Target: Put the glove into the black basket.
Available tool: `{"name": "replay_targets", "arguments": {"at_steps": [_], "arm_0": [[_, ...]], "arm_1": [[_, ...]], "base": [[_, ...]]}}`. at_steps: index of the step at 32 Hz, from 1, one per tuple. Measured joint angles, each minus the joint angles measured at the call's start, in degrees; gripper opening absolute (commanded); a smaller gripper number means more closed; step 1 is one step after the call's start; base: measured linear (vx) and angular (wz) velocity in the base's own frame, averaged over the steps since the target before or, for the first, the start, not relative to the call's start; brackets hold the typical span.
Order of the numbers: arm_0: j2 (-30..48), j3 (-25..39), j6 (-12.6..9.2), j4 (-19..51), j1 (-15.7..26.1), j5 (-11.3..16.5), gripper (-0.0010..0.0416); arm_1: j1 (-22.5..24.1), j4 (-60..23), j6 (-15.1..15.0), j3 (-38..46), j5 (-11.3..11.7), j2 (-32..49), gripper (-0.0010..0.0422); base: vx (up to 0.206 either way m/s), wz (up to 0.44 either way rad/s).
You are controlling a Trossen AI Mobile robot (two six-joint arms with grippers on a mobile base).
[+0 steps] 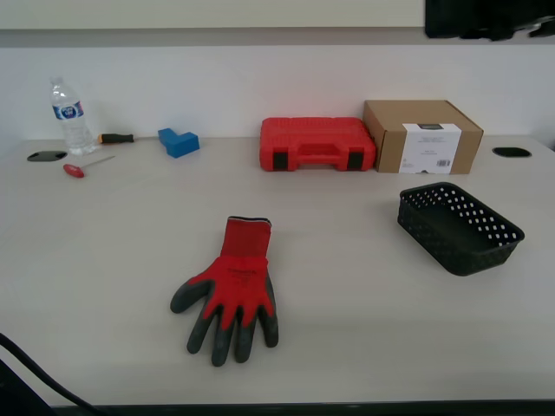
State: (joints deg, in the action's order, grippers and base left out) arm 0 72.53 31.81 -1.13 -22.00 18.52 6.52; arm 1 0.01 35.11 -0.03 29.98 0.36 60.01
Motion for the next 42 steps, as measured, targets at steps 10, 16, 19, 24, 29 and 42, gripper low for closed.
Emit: {"name": "replay_targets", "arguments": {"at_steps": [10, 16, 19, 24, 29, 42], "arm_0": [[29.77, 20.90, -1.75, 13.05, 13.22, 1.49, 0.0001], [41.90, 30.51, -1.75, 21.07, 17.16, 5.25, 0.0001], [45.75, 33.38, -1.79, 21.11, 19.47, 12.92, 0.0001], [53.40, 40.44, -1.90, 24.33, 22.91, 14.16, 0.0001], [60.87, 48.83, -2.99, 33.07, 24.92, 12.35, 0.0001], [74.25, 65.77, -4.87, 51.60, 26.32, 11.67, 0.0024]], "arm_1": [[0.02, -0.11, 0.00, 0.00, 0.00, 0.00, 0.0000], [0.00, -0.11, 0.02, 0.00, 0.02, 0.00, 0.0000], [0.02, -0.17, 0.00, 0.00, 0.02, 0.02, 0.0000], [0.00, -0.13, 0.00, 0.00, 0.22, 0.00, 0.0000], [0.02, -0.22, 0.00, 0.00, 0.24, 0.00, 0.0000], [0.00, -0.26, 0.00, 0.00, 0.42, 0.00, 0.0000]], "base": [[0.000, 0.000], [0.000, 0.000], [0.000, 0.000], [0.000, 0.000], [0.000, 0.000], [0.000, 0.000]]}}
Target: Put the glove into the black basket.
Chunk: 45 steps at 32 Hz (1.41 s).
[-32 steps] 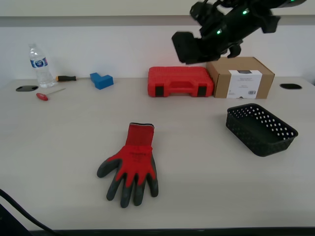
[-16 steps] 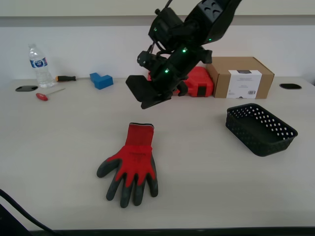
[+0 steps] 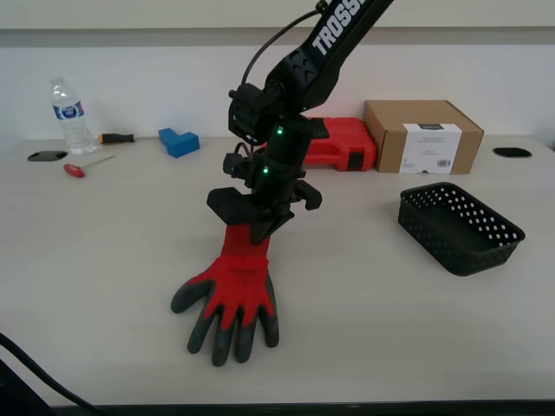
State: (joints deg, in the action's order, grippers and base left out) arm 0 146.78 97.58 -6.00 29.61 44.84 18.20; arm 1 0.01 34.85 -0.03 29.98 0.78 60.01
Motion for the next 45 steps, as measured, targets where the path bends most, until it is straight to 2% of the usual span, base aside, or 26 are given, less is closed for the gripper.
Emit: {"name": "replay_targets", "arguments": {"at_steps": [2, 3, 7, 9, 12, 17, 22, 26, 30, 34, 35, 36, 37, 40, 45], "arm_0": [[0.17, -0.11, -0.02, 0.02, -0.07, -0.13, 0.0076], [0.17, -0.15, -0.04, 0.09, -0.07, -0.39, 0.0088], [0.07, -0.09, 0.39, -0.04, -0.02, -4.22, 0.0166], [0.04, -0.09, 0.59, 0.04, -0.07, -5.01, 0.0195], [0.04, -0.11, 3.78, -0.04, -0.02, -7.58, 0.0244], [0.04, -0.13, 4.90, -0.76, 0.22, -9.09, 0.0271], [0.79, -0.15, 4.87, -2.38, 0.55, -8.76, 0.0270], [3.52, -0.02, 4.28, -2.23, 0.63, -7.28, 0.0270], [3.80, 0.13, 4.15, -5.03, 0.74, -5.49, 0.0247], [3.78, 1.03, 4.07, -5.68, 0.94, -4.57, 0.0157], [3.78, 1.03, 4.07, -5.73, 0.98, -4.55, 0.0120], [3.78, 1.01, 4.04, -5.70, 1.01, -4.52, 0.0102], [3.78, 0.96, 4.07, -5.62, 1.03, -4.52, 0.0062], [3.78, 0.96, 4.09, -5.62, 1.09, -4.44, -0.0006], [3.63, 0.96, 4.57, -5.07, 1.11, -4.26, -0.0002]], "arm_1": [[0.00, -0.02, 0.00, 0.00, 0.00, 0.00, 0.0000], [0.00, -0.02, 0.00, 0.00, -0.02, 0.00, 0.0000], [0.00, -0.02, 0.00, 0.00, 0.00, 0.00, 0.0000], [0.00, -0.02, 0.00, 0.00, 0.00, 0.00, 0.0000], [0.02, -0.02, 0.00, 0.00, 0.00, 0.00, 0.0000], [0.00, -0.02, 0.00, 0.00, 0.00, 0.00, 0.0000], [0.02, -0.04, 0.00, 0.00, 0.00, 0.02, 0.0000], [0.02, -0.09, 0.00, 0.00, 0.00, 0.00, 0.0000], [0.00, -0.11, 0.00, 0.00, 0.00, 0.02, 0.0000], [0.00, -0.15, 0.00, 0.00, 0.00, 0.02, 0.0000], [0.00, -0.13, 0.00, 0.00, 0.00, 0.00, 0.0000], [0.00, -0.13, 0.00, 0.00, 0.00, 0.02, 0.0000], [0.02, -0.15, 0.00, 0.00, 0.00, 0.02, 0.0000], [0.00, -0.15, 0.00, 0.00, 0.00, 0.00, 0.0000], [0.00, -0.15, 0.00, 0.00, 0.00, 0.00, 0.0000]], "base": [[0.000, 0.000], [0.000, 0.000], [0.000, 0.000], [0.000, 0.000], [0.000, 0.000], [0.000, 0.000], [0.000, 0.000], [0.000, 0.000], [0.000, 0.000], [0.000, 0.000], [0.000, 0.000], [0.000, 0.000], [0.000, 0.000], [0.000, 0.000], [0.000, 0.000]]}}
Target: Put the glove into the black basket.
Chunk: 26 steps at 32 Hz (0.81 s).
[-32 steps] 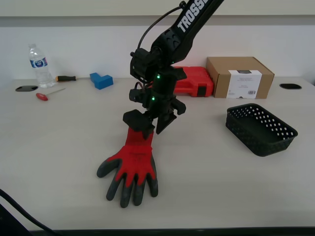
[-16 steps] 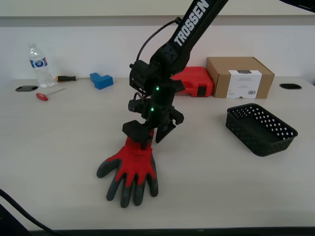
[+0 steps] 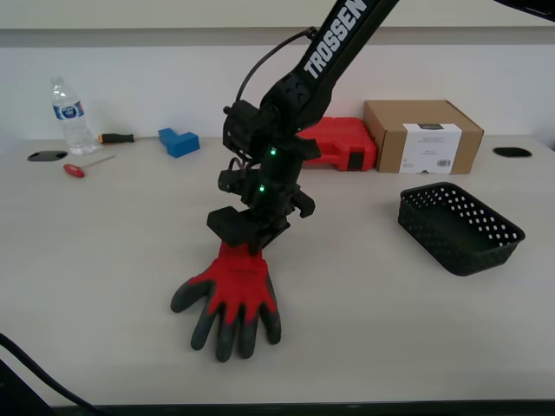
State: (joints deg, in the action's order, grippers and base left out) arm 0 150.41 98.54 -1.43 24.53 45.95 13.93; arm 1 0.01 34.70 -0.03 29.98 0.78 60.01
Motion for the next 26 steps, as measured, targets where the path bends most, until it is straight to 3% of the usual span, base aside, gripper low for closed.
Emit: {"name": "replay_targets", "arguments": {"at_steps": [3, 8, 15, 20, 21, 24, 26], "arm_0": [[-1.70, -0.04, 0.02, 3.06, -0.20, 2.16, -0.0002], [-6.88, -0.04, 0.13, 4.90, -0.48, 1.75, -0.0002], [-16.46, -2.08, 0.61, 8.09, -1.86, -5.68, -0.0002], [-28.44, -15.76, -0.79, 3.72, -5.46, -7.82, -0.0002], [-32.20, -20.68, -1.66, 0.44, -6.78, -8.85, -0.0002], [-39.63, -27.54, -2.82, -1.01, -11.63, -10.56, -0.0002], [-44.63, -33.20, -3.17, -2.14, -13.55, -9.75, -0.0002]], "arm_1": [[0.00, -0.04, 0.00, 0.00, 0.00, 0.00, 0.0000], [0.02, -0.11, 0.00, 0.00, 0.00, 0.00, 0.0000], [0.00, -0.15, 0.00, 0.00, 0.00, 0.00, 0.0000], [0.00, -0.24, 0.00, 0.00, 0.00, 0.00, 0.0000], [0.00, -0.20, 0.00, 0.00, 0.07, 0.00, 0.0000], [0.00, -0.20, 0.00, 0.00, 0.04, 0.00, 0.0000], [0.02, -0.20, 0.00, 0.00, 0.04, 0.00, 0.0000]], "base": [[0.000, 0.000], [0.000, 0.000], [0.000, 0.000], [0.000, 0.000], [0.000, 0.000], [0.000, 0.000], [0.000, 0.000]]}}
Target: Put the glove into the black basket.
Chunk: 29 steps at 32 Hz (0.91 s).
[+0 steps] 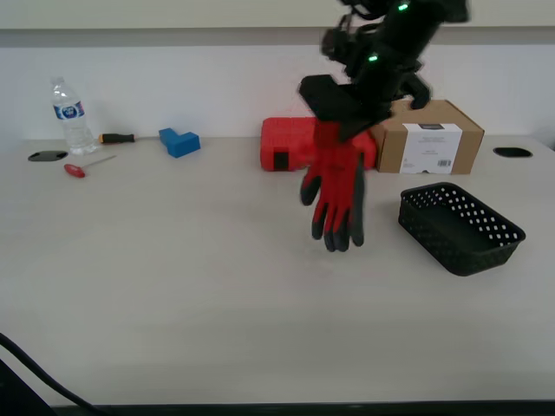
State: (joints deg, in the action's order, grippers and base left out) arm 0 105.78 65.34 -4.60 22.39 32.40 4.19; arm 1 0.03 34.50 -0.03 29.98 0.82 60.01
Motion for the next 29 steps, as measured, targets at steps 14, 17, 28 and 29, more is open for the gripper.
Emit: {"name": "replay_targets", "arguments": {"at_steps": [14, 17, 28, 29], "arm_0": [[-19.61, -15.89, -0.55, -2.91, -19.93, -4.02, -0.0002], [-20.31, -16.46, 0.37, -3.43, -23.85, -3.82, -0.0002], [-12.81, -16.63, 2.62, -5.09, -29.33, -4.02, -0.0002], [-10.45, -16.46, 2.64, -5.70, -29.35, -4.02, -0.0002]], "arm_1": [[0.00, -0.31, 0.00, 0.02, 0.04, 0.02, 0.0000], [-0.07, -0.33, 0.00, 0.00, 0.24, 0.00, 0.0000], [-0.02, -0.31, 0.00, 0.00, 0.17, 0.02, 0.0000], [-0.02, -0.31, 0.00, 0.00, 0.17, 0.00, 0.0000]], "base": [[0.001, 0.003], [0.000, 0.000], [0.000, 0.000], [0.000, 0.000]]}}
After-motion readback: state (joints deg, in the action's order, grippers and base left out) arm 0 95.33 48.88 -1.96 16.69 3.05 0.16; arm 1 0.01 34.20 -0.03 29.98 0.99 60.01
